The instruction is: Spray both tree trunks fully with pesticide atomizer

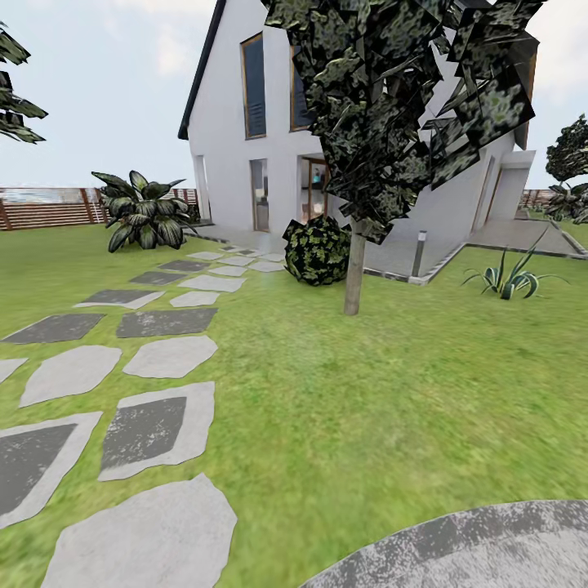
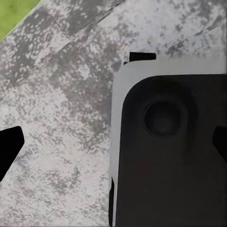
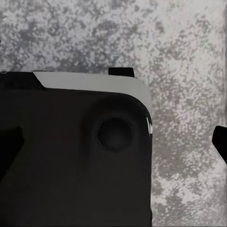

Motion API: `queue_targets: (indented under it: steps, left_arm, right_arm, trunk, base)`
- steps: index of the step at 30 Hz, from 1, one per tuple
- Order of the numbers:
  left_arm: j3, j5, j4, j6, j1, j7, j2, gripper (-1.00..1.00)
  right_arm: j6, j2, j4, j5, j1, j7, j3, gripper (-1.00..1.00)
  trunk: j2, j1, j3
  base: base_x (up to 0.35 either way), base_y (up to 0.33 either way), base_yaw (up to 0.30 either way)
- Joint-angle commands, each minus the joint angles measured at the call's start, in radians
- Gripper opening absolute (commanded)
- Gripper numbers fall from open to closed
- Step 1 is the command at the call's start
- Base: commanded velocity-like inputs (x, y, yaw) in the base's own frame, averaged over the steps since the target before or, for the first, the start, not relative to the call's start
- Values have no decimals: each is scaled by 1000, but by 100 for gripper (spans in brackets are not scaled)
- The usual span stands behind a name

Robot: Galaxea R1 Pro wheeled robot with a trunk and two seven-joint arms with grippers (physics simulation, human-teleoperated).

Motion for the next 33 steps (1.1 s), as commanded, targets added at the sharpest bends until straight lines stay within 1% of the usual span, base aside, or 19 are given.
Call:
queue_targets:
  steps: [1,5,6,8,9,12,14,15,17,19,22,26,29,33]
  left_arm:
    - [1,2,-5,-9,-6,2,0,100]
    - [1,3,-28,-32,-30,2,2,100]
    - [2,3,-139,-120,-122,2,2,100]
    - [3,4,-142,-120,-155,2,1,100]
    - [2,5,-144,-121,-193,2,-5,100]
    - [2,6,-145,-123,-224,-3,-5,100]
    - [2,5,-146,-128,-232,-7,-4,100]
    - [1,5,-146,-131,-233,-8,-5,100]
    - [1,5,-146,-140,-234,-12,-2,100]
    - [1,4,-146,-144,-233,-10,-4,100]
    - [5,5,-142,-148,-229,-3,-4,100]
    - [5,6,-134,-151,-227,-1,0,100]
    - [5,6,-131,-152,-227,-1,2,100]
    - [4,6,-130,-152,-227,-1,0,100]
  right_arm:
    - [-9,-1,-5,0,-1,0,0,100]
    - [-32,-2,-27,2,-2,1,1,100]
    - [-127,-4,-304,2,-2,1,1,100]
    - [-128,-9,-360,2,-3,0,0,100]
    - [-128,-14,-429,1,-4,1,0,100]
    - [-129,-21,-496,2,-10,4,0,100]
    - [-130,-30,-516,3,-17,6,0,100]
    - [-130,-34,-519,4,-18,6,0,100]
    - [-133,-52,-524,3,-21,7,1,100]
    - [-135,-60,-519,3,-21,7,1,100]
    - [-146,-63,-484,1,-23,6,1,100]
    - [-191,-64,-464,1,-22,6,1,100]
    - [-211,-64,-459,0,-22,6,0,100]
    - [-216,-64,-458,0,-22,6,-2,100]
  trunk:
    - [-1,0,-1]
    - [-1,0,-1]
    - [-1,0,-1]
    - [-1,0,-1]
    - [-1,0,-1]
    - [-1,0,-1]
    - [-1,0,-1]
    - [-1,0,-1]
    - [-1,0,-1]
    - [-1,0,-1]
    - [-1,0,-1]
    - [-1,0,-1]
    - [-22,11,-10]
    - [-50,27,-23]
  base:
    - [0,0,0]
    - [0,0,0]
    - [0,0,0]
    - [0,0,0]
    - [0,0,0]
    - [0,0,0]
    - [0,0,0]
    - [0,0,0]
    - [0,0,0]
    - [0,0,0]
    - [0,0,0]
    - [0,0,0]
    - [0,0,0]
    - [0,0,0]
